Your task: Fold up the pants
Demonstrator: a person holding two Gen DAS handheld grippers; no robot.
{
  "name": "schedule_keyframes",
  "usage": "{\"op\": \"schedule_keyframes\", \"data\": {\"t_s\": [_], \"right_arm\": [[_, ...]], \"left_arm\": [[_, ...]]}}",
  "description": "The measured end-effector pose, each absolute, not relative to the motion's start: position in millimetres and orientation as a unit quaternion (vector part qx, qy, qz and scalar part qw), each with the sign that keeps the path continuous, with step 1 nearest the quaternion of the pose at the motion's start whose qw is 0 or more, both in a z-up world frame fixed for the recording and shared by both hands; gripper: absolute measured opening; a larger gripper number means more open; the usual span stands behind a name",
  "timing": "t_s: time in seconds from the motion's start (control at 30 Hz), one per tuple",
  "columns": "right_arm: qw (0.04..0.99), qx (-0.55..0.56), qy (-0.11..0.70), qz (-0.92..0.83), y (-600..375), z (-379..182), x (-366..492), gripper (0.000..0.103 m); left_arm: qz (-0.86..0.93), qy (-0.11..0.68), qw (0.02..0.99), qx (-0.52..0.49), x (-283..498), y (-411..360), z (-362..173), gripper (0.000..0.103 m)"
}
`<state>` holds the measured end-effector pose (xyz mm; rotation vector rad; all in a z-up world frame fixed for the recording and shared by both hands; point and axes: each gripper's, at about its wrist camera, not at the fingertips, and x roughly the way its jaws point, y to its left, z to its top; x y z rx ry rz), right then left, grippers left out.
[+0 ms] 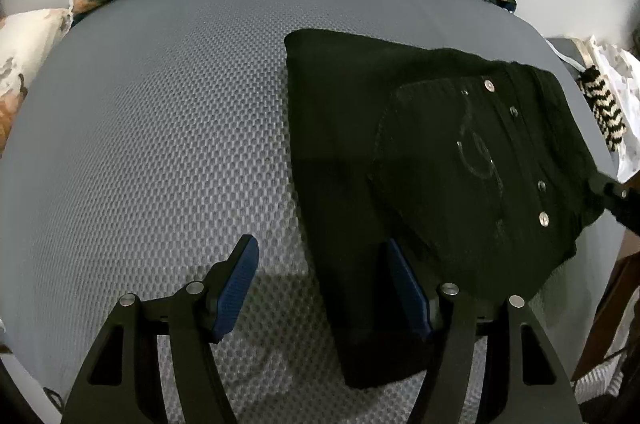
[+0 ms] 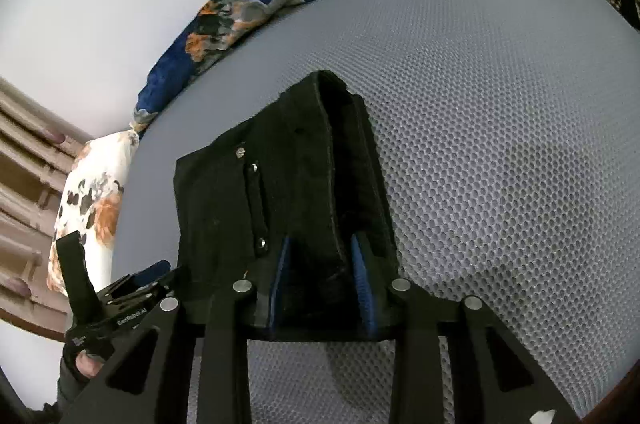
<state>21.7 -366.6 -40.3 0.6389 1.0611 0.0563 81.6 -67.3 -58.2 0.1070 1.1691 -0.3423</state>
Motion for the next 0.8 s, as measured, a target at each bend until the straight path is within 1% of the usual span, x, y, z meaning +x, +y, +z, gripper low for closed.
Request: {"op": "schedule_keyframes", "data": {"t_s": [0.17, 0.23, 0.33, 0.37, 0.67, 0.8], "right_arm": [[0.809, 0.293, 0.509, 0.029, -367.4, -51.8, 26.4, 0.03], [0.805, 0.3, 0.512, 0.026, -368.4, -55.8, 26.2, 0.028], [0.811, 0.292, 0.507, 0.017, -369.2, -50.8, 22.6, 0.013], [0.812, 0.292, 0.505, 0.019, -369.1, -48.5, 20.7, 0.012], [0.826, 0.273, 0.494, 0.0, -358.9, -28.3, 4.3, 0.01], [0.818, 0.269, 0.508, -0.011, -359.2, -38.6, 3.7, 0.01]], "left_arm": [[-0.161, 0.548, 0.819, 0.057, 79.7, -70.3, -59.3, 0.067], [-0.161, 0.548, 0.819, 0.06, 80.4, -72.4, -59.2, 0.067], [-0.162, 0.547, 0.819, 0.062, 80.6, -72.7, -58.8, 0.067], [-0.161, 0.547, 0.819, 0.062, 79.9, -71.5, -58.8, 0.067], [-0.169, 0.541, 0.82, 0.075, 76.7, -73.5, -53.4, 0.067], [-0.177, 0.54, 0.818, 0.09, 73.1, -76.1, -55.9, 0.067]]}}
